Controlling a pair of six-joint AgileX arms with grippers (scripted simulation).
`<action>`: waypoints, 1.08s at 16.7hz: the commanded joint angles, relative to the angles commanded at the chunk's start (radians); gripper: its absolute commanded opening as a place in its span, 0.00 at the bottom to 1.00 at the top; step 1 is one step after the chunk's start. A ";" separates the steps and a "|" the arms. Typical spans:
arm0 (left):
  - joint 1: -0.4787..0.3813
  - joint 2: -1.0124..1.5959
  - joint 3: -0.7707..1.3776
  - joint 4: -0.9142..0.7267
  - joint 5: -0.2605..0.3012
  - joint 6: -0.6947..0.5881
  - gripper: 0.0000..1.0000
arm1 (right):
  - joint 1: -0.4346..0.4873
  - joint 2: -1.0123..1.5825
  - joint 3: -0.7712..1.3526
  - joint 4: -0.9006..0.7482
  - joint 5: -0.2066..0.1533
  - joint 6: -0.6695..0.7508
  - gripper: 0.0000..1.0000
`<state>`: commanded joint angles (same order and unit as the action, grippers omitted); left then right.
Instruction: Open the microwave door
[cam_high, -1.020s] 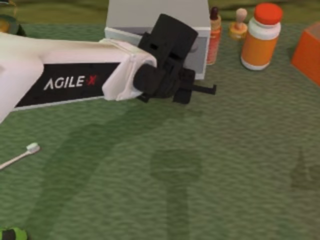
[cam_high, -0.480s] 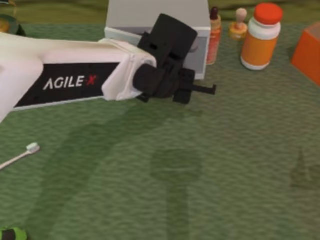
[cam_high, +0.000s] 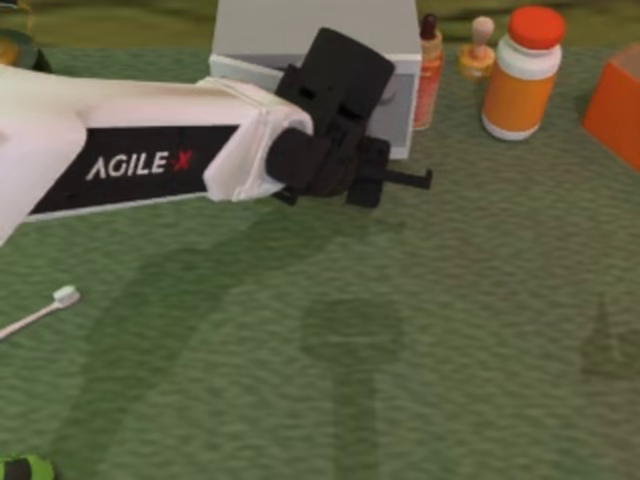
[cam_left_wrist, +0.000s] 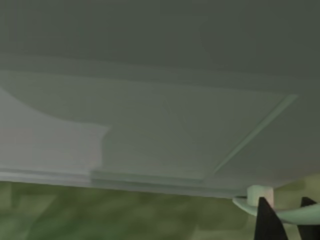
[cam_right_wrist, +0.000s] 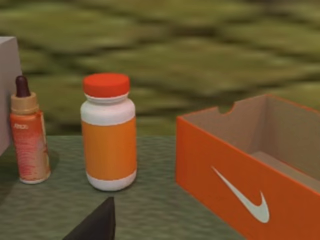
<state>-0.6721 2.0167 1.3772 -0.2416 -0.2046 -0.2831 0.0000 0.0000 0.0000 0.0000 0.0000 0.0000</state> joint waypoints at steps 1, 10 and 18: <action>0.000 0.000 0.000 0.000 0.000 0.000 0.00 | 0.000 0.000 0.000 0.000 0.000 0.000 1.00; 0.006 -0.020 -0.028 0.017 0.024 0.028 0.00 | 0.000 0.000 0.000 0.000 0.000 0.000 1.00; 0.008 -0.022 -0.034 0.018 0.027 0.033 0.00 | 0.000 0.000 0.000 0.000 0.000 0.000 1.00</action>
<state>-0.6641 1.9943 1.3429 -0.2235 -0.1778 -0.2499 0.0000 0.0000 0.0000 0.0000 0.0000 0.0000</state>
